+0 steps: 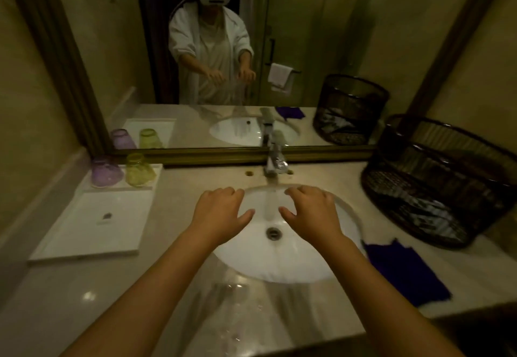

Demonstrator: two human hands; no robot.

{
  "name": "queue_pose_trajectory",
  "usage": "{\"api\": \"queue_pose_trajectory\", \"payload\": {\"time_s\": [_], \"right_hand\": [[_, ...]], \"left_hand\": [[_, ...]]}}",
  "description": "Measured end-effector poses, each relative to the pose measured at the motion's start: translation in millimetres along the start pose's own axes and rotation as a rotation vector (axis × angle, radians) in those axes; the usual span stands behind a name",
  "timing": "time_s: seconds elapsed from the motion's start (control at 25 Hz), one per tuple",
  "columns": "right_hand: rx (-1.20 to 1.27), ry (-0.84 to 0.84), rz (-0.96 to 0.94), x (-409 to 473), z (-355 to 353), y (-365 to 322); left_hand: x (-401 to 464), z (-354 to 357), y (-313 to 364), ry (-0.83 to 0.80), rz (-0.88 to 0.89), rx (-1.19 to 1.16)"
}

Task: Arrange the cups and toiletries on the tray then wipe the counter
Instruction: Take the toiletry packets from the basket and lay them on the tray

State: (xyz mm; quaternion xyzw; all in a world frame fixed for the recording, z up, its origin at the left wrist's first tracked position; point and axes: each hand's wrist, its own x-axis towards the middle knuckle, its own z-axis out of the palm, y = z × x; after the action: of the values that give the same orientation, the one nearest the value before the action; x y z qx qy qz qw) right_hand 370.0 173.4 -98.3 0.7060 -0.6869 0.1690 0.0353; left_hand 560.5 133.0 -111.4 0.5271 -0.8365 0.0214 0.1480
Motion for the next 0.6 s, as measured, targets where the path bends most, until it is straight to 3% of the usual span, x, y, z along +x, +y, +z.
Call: {"api": "queue_pose_trajectory", "payload": {"time_s": [0.28, 0.44, 0.6], "right_hand": [[-0.09, 0.074, 0.052, -117, -70, 137], [-0.149, 0.174, 0.072, -135, -95, 184], [-0.196, 0.19, 0.105, -132, -104, 223]], "left_hand": [[-25, 7, 182, 0.052, 0.104, -0.095], [-10, -3, 241, 0.191, 0.217, -0.128], [20, 13, 280, 0.188, 0.268, -0.152]]}}
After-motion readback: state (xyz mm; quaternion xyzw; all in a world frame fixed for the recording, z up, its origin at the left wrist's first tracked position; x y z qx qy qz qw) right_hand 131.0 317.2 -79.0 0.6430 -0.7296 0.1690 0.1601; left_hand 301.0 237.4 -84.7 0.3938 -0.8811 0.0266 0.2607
